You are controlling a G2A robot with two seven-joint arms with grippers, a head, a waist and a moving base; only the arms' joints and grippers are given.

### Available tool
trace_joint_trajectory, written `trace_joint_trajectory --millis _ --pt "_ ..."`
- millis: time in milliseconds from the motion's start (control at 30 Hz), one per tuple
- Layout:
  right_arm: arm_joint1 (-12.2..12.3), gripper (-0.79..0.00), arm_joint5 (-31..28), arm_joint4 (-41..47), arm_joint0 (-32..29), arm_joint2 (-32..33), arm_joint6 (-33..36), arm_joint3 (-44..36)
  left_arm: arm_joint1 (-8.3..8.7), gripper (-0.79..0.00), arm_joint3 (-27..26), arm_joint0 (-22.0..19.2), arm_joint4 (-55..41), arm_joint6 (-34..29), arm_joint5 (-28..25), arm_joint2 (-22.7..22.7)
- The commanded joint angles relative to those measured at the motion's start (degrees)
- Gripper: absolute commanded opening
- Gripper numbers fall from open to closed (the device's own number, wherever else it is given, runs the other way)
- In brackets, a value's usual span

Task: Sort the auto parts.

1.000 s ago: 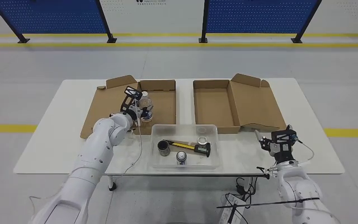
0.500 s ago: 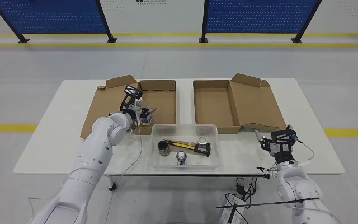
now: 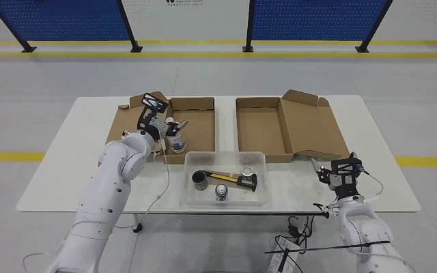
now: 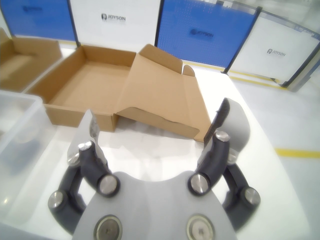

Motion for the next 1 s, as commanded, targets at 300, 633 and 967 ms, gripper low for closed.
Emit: trace_joint_trajectory --millis 300,633,967 --pt "0.00 0.000 0.00 0.00 0.00 0.00 0.00 0.00 0.96 0.000 -14.96 4.50 -7.60 -13.38 -7.89 -1.94" --pt "0.00 0.000 0.00 0.00 0.00 0.00 0.00 0.00 1.25 0.000 -19.94 7.93 -19.60 -23.80 -11.83 1.03" --pt "0.00 0.000 0.00 0.00 0.00 0.00 0.00 0.00 1.43 0.000 -18.44 6.09 -27.38 -28.75 -11.67 2.94"
